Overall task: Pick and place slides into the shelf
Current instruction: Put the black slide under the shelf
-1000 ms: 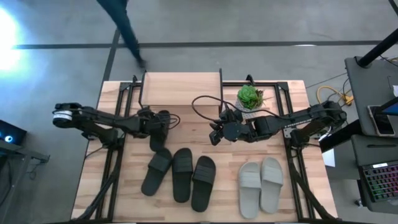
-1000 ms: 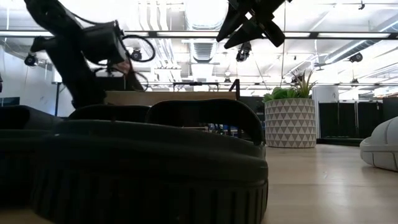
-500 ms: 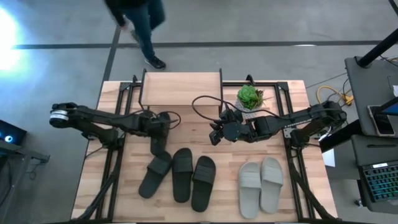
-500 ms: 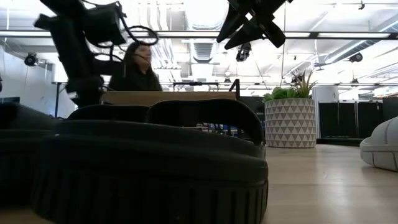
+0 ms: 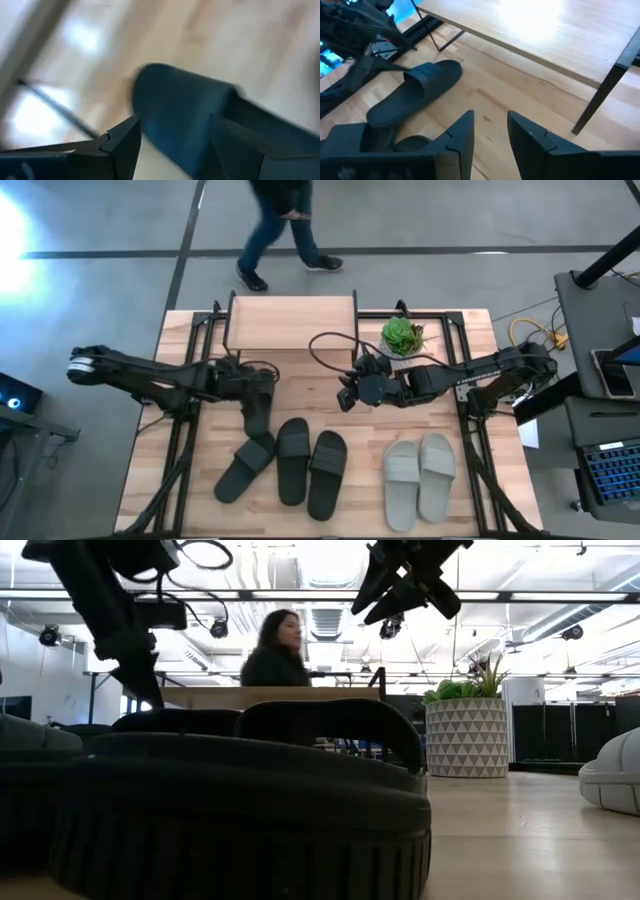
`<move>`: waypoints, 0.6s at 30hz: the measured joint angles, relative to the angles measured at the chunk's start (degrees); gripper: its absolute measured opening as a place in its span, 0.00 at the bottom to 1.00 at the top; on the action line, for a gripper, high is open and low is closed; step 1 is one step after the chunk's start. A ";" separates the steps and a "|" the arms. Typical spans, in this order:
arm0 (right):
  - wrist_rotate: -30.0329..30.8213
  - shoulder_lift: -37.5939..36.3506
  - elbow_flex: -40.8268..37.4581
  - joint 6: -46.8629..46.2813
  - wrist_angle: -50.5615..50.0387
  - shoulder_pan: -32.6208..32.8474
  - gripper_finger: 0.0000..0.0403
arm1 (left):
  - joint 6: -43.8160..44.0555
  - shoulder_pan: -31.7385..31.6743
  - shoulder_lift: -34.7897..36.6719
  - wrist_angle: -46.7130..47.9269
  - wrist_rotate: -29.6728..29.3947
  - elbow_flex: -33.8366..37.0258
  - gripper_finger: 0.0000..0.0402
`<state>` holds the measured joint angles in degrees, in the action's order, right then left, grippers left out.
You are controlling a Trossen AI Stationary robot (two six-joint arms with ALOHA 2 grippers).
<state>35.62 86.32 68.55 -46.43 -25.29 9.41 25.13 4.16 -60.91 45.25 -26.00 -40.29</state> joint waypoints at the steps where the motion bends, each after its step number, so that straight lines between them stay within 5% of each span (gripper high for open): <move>1: 0.00 0.00 0.00 -0.07 0.02 0.00 0.27 | 0.08 0.02 0.32 -0.16 2.48 -0.63 0.53; 18: 0.00 0.00 0.00 -0.03 -0.24 0.02 0.27 | 1.51 0.09 2.70 0.87 16.54 -4.31 0.53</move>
<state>35.62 86.32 68.55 -46.46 -25.54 9.43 26.64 4.25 -58.22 46.12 -9.46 -44.60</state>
